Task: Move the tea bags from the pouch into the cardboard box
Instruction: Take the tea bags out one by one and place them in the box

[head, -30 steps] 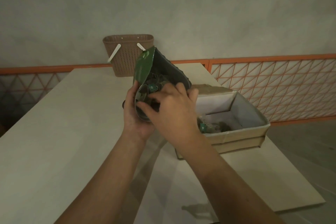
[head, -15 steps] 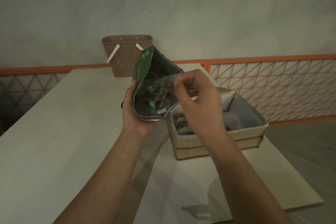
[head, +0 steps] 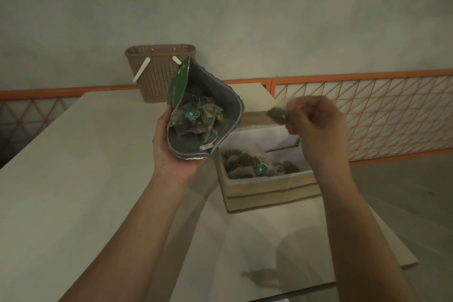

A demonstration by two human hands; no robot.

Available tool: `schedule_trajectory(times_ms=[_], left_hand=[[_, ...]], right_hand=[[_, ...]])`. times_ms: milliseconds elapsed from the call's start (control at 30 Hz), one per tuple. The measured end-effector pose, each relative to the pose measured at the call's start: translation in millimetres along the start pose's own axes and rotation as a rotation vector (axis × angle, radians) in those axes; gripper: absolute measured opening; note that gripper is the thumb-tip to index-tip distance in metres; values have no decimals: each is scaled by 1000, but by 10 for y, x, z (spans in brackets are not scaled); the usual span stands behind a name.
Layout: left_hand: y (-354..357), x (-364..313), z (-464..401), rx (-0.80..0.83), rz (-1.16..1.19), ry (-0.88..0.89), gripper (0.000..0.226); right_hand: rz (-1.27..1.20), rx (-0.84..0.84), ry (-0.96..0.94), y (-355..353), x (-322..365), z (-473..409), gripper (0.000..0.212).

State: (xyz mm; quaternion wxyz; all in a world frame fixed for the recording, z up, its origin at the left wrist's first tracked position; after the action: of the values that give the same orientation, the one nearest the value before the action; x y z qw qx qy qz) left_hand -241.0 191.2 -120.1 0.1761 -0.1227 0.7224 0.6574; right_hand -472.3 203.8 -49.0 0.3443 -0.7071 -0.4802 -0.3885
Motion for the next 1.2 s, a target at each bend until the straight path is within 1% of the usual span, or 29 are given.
schedule_trajectory(times_ms=[100,167,233,300,367,433,467,533,633,667,733,767,833,900,967,1033,1100,1200], left_hand=[[-9,8,-2,-8,0,3,48],[-14,17,-3,-12,2,3,52],[-14,22,3,-13,1,0,55],[5,29,14,-4,7,-11,56],[6,25,18,-11,8,-16,57],[8,23,28,-18,5,-19,57],[11,25,31,-19,3,-22,57],[-7,26,30,-28,-4,-25,56],[-43,27,9,-51,-8,-30,51],[-38,31,5,-54,-13,-34,51],[-39,44,-2,-63,-25,-43,55],[-47,49,-1,-72,-29,-44,57],[-53,53,7,-75,-32,-48,58],[-60,63,19,-78,-34,-56,58],[-70,71,18,-75,-35,-63,58],[-81,73,15,-81,-33,-63,59],[-79,76,6,-76,-24,-65,59],[-62,64,-8,-58,-10,-65,58]], right_hand=[[411,186,34,193,-273,0,5],[587,252,28,284,-401,8,11],[662,332,48,374,-515,13,15],[727,497,85,504,-641,59,14],[765,660,152,591,-750,162,9],[802,718,158,621,-789,209,10],[813,699,135,622,-762,191,14],[756,555,28,614,-561,104,17],[424,225,-203,523,76,92,4],[339,173,-245,522,245,140,5],[273,186,-279,642,416,224,8],[305,210,-295,736,450,252,13],[452,206,-348,893,470,270,23],[561,159,-376,1000,482,264,30],[641,94,-391,1067,509,266,31],[722,32,-410,1106,530,271,25],[745,-2,-432,1119,535,278,14],[650,-57,-471,1015,574,282,5]])
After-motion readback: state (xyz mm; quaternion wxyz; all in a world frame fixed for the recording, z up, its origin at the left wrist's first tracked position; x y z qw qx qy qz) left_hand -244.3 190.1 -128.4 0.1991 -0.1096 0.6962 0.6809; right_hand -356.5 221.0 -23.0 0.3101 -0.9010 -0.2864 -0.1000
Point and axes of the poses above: each hand's wrist, its own z-axis away from the middle knuckle, its own y-axis out of the palm, x = y × z, the point moved 10 cm from there along -z, towards the middle knuckle, and after that the axes turned 2 degrees about z, right-handed, at the moved point
